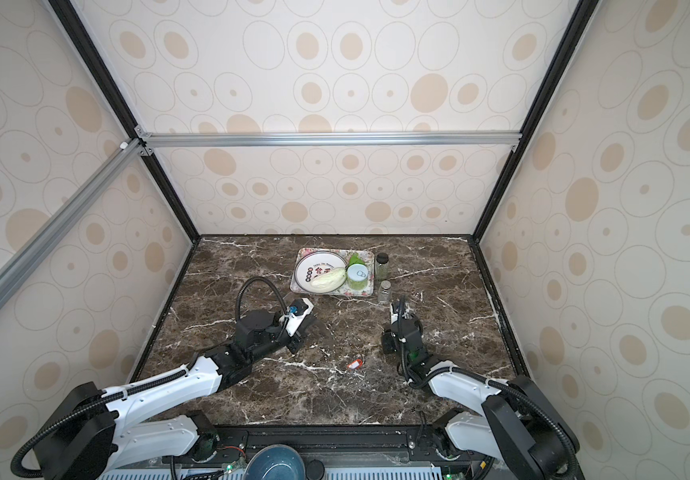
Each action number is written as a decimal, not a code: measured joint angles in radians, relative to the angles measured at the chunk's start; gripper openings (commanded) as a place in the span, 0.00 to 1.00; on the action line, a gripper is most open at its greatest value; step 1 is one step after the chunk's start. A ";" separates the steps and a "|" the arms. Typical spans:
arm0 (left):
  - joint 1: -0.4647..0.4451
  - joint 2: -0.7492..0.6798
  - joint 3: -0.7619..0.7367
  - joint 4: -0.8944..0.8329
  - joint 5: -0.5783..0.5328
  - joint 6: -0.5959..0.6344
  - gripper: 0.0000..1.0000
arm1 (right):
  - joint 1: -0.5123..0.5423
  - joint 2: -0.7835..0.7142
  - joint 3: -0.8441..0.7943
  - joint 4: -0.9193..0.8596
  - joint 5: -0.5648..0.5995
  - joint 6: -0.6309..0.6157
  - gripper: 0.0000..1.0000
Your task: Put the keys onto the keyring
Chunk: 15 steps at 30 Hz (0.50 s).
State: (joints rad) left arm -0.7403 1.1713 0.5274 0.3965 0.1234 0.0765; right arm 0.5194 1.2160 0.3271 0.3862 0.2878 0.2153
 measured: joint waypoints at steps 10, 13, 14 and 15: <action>0.000 0.045 -0.016 0.060 0.004 0.016 0.00 | 0.000 0.022 0.018 0.000 0.002 0.000 0.36; 0.000 0.045 -0.036 0.082 0.024 0.020 0.00 | 0.000 0.020 0.018 -0.002 0.003 0.000 0.35; 0.000 0.045 -0.039 0.086 0.031 0.023 0.00 | 0.000 0.017 0.018 -0.009 0.001 0.003 0.35; 0.000 0.045 -0.041 0.090 0.039 0.028 0.00 | 0.000 0.012 0.020 -0.024 -0.001 0.006 0.34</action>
State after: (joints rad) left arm -0.7403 1.2163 0.4862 0.4866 0.1619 0.1043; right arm 0.5194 1.2282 0.3470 0.3626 0.2871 0.2211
